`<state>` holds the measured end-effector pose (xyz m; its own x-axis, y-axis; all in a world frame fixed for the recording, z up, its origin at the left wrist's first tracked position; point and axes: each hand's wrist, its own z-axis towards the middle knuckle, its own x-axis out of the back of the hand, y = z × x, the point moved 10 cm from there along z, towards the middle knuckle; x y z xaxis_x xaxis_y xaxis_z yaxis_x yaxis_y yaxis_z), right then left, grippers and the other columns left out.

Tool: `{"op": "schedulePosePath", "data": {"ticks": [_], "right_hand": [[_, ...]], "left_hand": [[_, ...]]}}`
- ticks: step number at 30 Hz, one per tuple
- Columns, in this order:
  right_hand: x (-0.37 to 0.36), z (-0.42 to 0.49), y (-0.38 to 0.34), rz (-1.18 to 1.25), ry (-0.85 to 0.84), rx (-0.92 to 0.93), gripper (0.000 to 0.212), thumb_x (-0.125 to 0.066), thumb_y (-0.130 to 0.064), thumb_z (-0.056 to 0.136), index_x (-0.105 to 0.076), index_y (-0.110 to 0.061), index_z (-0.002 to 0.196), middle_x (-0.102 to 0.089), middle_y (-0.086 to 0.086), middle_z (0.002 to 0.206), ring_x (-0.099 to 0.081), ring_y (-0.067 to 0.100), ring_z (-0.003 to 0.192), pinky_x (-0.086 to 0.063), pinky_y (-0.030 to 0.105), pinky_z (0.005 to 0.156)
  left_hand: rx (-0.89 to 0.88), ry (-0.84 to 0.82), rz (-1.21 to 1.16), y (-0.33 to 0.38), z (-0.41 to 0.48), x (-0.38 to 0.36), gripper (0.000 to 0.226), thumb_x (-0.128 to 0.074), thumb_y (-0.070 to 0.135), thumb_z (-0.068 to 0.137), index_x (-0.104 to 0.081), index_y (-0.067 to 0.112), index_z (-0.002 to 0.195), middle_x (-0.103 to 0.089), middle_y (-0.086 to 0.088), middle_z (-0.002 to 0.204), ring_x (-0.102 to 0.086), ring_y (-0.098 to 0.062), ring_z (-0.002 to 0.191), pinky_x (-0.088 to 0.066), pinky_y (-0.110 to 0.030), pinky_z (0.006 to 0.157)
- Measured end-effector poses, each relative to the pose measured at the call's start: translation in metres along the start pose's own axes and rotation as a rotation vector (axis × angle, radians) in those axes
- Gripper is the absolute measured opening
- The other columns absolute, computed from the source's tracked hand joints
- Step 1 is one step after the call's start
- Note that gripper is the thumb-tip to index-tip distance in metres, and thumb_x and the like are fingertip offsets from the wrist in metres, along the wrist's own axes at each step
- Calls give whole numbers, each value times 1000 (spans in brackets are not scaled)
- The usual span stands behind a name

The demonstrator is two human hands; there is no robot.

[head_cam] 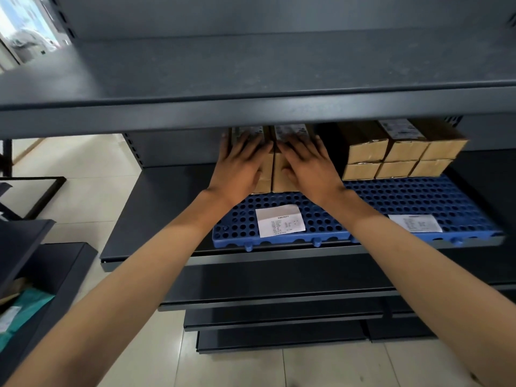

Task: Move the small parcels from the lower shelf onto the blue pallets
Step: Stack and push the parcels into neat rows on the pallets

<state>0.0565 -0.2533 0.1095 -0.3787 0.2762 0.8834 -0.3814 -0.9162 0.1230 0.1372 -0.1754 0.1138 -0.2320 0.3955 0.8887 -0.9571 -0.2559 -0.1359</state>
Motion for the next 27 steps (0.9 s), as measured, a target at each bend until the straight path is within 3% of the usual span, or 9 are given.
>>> {"op": "schedulePosePath", "data": {"ticks": [8,15,18,22,27], "right_hand": [[19,-14,5,33,13,-2,67,-71,-22,85,-41,-10,144,-43,15,149,-35,33,141,-22,54,118],[55,-60,78,30,61,-63,64,-64,-23,87,-39,-9,145,-44,17,147,-33,34,142,-21,52,119],[64,-83,135,-4,40,-65,66,-63,-26,89,-36,-12,147,-42,15,149,-32,35,141,-21,52,118],[56,-104,217,-38,-31,-99,71,-66,-28,88,-31,-17,149,-37,16,151,-32,39,140,-18,54,118],[27,-105,264,-61,-160,-49,74,-65,-33,87,-28,-21,150,-29,14,155,-21,39,145,-12,59,119]], "left_hand": [[-53,23,-88,28,10,19,67,-59,19,90,-29,24,150,-26,-5,159,-17,-30,148,-9,-59,118],[-120,105,-149,115,54,34,74,-65,29,87,-28,22,151,-29,-5,158,-18,-27,148,-14,-57,118],[-148,72,-166,160,85,26,82,-68,34,85,-24,21,152,-28,-5,158,-17,-26,147,-20,-54,117],[-58,-34,-161,191,130,3,88,-69,39,84,-16,21,153,-23,-5,160,-17,-29,147,-26,-54,115],[84,-219,-124,198,154,-34,80,-63,33,90,-16,19,154,-15,-5,162,-11,-29,149,-22,-53,117]]}}
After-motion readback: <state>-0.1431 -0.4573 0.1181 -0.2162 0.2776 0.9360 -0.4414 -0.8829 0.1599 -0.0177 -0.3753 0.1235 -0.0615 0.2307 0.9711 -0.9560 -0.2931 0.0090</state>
